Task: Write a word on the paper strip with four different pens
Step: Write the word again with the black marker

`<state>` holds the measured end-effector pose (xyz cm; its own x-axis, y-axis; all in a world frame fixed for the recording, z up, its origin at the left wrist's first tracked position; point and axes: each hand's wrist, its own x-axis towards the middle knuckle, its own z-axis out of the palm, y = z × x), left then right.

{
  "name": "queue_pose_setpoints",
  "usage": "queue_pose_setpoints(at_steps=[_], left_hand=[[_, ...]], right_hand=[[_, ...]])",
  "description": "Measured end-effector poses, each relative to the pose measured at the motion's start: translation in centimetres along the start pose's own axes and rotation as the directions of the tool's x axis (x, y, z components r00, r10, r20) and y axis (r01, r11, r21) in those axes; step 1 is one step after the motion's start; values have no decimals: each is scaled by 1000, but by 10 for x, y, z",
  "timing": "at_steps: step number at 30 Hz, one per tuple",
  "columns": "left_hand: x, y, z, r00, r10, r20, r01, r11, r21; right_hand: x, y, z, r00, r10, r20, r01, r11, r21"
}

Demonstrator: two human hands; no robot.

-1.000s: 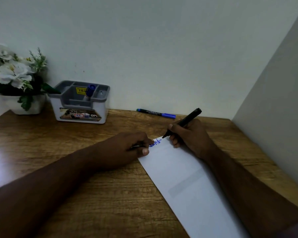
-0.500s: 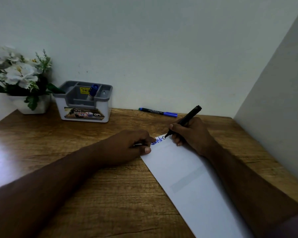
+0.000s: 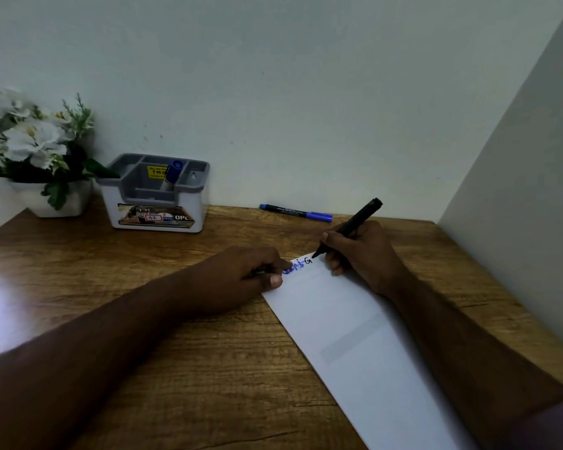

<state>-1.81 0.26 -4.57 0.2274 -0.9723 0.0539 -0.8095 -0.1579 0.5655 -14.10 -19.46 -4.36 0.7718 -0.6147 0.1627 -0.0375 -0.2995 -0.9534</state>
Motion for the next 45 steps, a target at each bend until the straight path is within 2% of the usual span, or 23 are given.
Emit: queue_pose_setpoints(at_steps=[6,24,45], left_hand=[[0,-1,1,1000,3,-10,-3,1000,8],[-2,5,0,1000,23,-12,-23,999,27],[0,0,1,1000,26,4,-26,1000,4]], right_hand=[[1,1,0,1000,3,15,-2,999,-33],[2,2,1,997,54,-59,-56,997,-43],[4,2,2,991,44,-124,-51,998,-49]])
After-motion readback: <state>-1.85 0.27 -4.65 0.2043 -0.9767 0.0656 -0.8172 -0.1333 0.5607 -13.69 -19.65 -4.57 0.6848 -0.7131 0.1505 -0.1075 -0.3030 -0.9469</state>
